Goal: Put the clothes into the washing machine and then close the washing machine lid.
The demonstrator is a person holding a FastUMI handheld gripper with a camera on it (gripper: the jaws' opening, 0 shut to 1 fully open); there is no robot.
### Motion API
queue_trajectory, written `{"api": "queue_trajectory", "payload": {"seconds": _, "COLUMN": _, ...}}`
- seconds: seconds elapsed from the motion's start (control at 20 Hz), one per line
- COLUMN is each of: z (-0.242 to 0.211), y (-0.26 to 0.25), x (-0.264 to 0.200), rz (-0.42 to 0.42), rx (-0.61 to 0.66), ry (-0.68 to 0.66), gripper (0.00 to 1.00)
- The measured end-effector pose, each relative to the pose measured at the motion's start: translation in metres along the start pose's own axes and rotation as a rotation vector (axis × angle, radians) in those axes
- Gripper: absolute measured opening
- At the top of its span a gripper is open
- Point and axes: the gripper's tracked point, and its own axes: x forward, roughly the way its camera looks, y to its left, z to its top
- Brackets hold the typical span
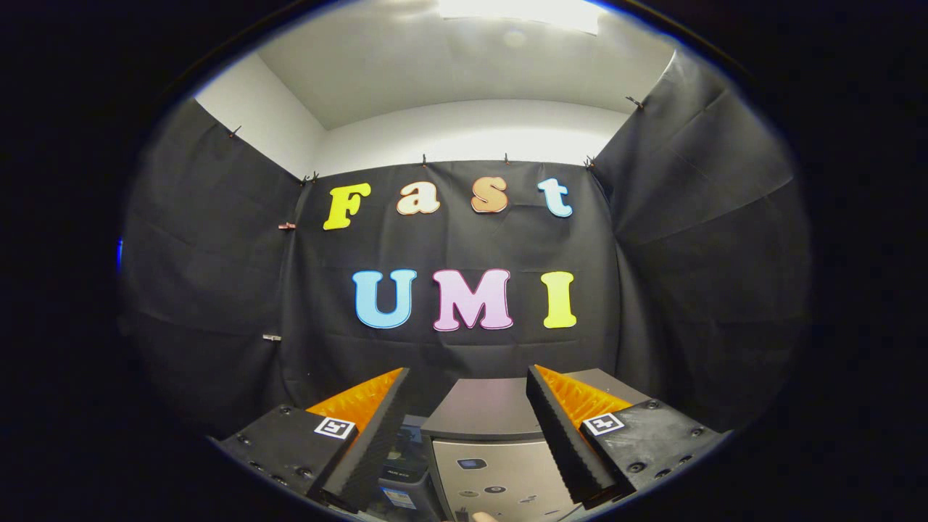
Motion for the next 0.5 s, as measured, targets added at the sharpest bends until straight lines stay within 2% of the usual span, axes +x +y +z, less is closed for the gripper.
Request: {"api": "queue_trajectory", "payload": {"seconds": 0.5, "z": 0.0030, "y": 0.0017, "x": 0.0017, "rz": 0.005, "rx": -0.008, "ry": -0.010, "gripper": 0.98}}
